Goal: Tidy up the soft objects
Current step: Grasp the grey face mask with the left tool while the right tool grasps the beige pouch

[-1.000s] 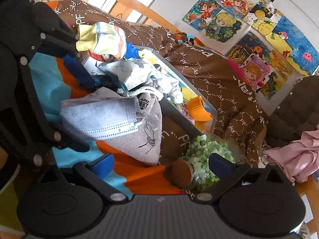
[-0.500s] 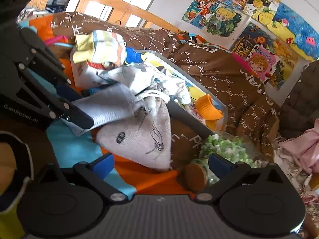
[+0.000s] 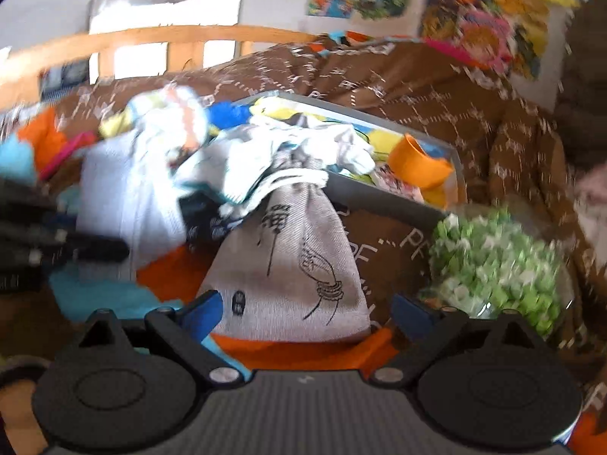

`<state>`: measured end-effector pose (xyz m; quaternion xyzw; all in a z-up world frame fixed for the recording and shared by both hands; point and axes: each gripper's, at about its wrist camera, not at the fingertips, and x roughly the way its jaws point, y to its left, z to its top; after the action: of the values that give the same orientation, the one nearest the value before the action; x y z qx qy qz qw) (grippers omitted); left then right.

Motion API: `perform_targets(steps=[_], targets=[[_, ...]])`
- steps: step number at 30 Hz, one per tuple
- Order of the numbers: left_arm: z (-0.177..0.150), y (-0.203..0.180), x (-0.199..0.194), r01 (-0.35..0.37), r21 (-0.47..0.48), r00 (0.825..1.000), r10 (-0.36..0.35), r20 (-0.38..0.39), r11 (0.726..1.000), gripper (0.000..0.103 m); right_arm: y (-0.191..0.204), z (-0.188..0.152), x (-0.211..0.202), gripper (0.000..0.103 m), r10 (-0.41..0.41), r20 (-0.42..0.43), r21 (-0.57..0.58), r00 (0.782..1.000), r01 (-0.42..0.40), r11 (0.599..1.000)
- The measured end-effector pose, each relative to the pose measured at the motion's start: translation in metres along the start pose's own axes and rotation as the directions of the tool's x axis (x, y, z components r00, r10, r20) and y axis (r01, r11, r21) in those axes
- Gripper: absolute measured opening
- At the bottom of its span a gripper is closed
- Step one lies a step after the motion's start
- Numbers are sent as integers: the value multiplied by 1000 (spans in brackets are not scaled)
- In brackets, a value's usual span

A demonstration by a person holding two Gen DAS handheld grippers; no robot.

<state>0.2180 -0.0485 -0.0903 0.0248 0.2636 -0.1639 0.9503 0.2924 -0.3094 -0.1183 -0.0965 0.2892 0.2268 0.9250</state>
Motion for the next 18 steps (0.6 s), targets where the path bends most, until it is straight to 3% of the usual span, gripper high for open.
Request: perform_targets(steps=[9,12,18], targets=[[-10,7,-2,8,-29,1000,-8,18,1000,15,-18,2,15,97,114,-50,186,992,-103,977],[-10,7,-1,8,-28,1000,-7,20,1000,15,-17,2,14,95,115,-63,182,991,-102,978],[-12,9,1,-4,-41,1000,5,23,999,16,-4,5,12,78,94,-70,121,993,-85,989]])
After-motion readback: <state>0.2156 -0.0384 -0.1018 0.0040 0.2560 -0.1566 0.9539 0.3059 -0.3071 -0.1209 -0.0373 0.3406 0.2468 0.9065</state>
